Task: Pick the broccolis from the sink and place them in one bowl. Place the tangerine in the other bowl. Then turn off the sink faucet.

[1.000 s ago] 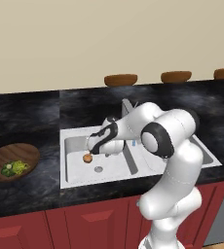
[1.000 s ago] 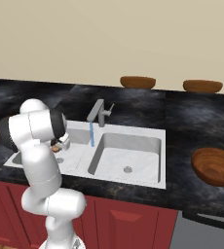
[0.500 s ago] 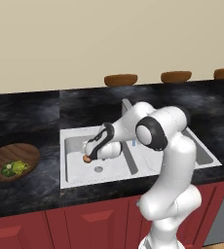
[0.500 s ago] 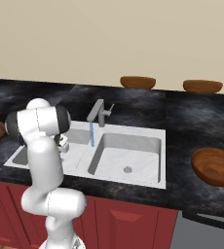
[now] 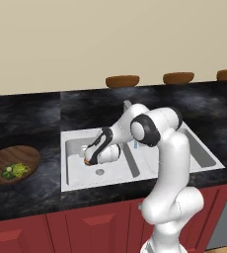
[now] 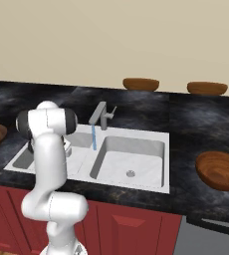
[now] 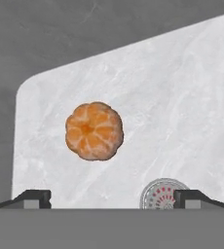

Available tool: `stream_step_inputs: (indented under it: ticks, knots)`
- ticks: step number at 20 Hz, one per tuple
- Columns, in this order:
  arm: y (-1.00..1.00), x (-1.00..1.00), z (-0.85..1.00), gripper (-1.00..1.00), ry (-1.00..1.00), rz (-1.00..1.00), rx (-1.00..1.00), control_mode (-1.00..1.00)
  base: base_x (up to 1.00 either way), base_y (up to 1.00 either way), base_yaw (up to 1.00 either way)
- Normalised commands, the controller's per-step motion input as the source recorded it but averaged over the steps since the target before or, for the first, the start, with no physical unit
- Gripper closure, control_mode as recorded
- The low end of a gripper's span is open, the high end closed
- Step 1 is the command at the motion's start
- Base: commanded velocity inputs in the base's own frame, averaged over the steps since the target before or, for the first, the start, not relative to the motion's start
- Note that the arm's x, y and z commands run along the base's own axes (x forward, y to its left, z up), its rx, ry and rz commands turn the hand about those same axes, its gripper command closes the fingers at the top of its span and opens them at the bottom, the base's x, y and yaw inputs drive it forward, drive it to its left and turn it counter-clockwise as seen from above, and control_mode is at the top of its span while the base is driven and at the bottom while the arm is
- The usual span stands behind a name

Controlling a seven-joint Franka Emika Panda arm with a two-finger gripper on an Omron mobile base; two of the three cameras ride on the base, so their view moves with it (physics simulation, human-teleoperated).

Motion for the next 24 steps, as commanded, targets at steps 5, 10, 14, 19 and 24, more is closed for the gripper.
stream_step_inputs:
  ticks: [5, 10, 14, 19, 24]
  knots:
    - [0.22, 0.28, -0.20, -1.00, 0.00, -0.01, 0.00, -1.00, 0.00, 0.00, 0.00]
    - [0.10, 0.28, -0.23, -1.00, 0.00, 0.00, 0.00, -1.00, 0.00, 0.00, 0.00]
    - [0.04, 0.28, -0.22, -1.00, 0.00, 0.00, 0.00, -1.00, 0.00, 0.00, 0.00]
    - [0.00, 0.24, -0.18, -1.00, 0.00, 0.00, 0.00, -1.00, 0.00, 0.00, 0.00]
    - [0.00, 0.02, -0.21, -1.00, 0.00, 0.00, 0.00, -1.00, 0.00, 0.00, 0.00]
